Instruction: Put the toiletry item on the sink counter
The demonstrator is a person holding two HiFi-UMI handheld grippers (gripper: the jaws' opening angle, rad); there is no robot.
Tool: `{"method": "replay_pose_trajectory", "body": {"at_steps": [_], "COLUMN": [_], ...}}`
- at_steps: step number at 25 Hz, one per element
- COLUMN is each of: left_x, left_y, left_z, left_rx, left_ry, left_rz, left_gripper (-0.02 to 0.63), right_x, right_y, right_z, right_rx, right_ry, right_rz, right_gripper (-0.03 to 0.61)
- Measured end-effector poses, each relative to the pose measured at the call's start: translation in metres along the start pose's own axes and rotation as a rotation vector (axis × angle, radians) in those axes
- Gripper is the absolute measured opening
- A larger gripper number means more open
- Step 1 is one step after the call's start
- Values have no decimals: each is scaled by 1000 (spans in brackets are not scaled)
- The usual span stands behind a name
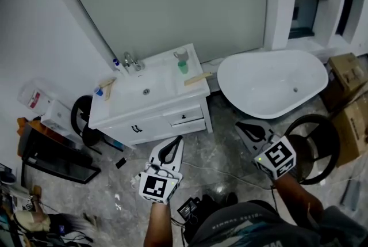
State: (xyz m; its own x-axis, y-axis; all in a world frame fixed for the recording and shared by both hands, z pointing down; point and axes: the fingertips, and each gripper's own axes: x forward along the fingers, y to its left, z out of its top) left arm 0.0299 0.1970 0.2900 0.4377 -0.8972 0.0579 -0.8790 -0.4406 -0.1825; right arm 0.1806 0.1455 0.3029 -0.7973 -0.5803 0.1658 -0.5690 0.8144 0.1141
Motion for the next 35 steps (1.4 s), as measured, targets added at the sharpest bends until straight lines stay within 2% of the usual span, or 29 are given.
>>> {"method": "replay_pose_trajectory", "body": {"at_steps": [7,11,16,23,26,31,35], "left_x": [36,58,81,121,139,166,185], "left_y": [40,67,119,186,203,216,228], "left_z": [-3,-15,-32,-40,-50,-60,-65], "left_rx": [1,-5,-28,6,-13,-19,-26], "left_ry": [-22,-16,-28,-36,-32,-29,-41], "left_rz": [0,-17,-23,-71,-100,-156,-168], "left_gripper": [2,2,2,2,2,2,2], "right_x": [42,73,115,185,210,237,258], "right_y": [-31,-50,-67,-85,-99,-109,-123], "right_z": [-1,-17,-26,-15,-8,-17,-16], "right_rx": [-25,7,14,38,3,23,19], "right_ry": [17,40,60,56,30,81,64], "right_rz": [-19,-48,-81,-119,-138,-160,-166], "right_gripper": [29,29,30,29,31,31,31]}}
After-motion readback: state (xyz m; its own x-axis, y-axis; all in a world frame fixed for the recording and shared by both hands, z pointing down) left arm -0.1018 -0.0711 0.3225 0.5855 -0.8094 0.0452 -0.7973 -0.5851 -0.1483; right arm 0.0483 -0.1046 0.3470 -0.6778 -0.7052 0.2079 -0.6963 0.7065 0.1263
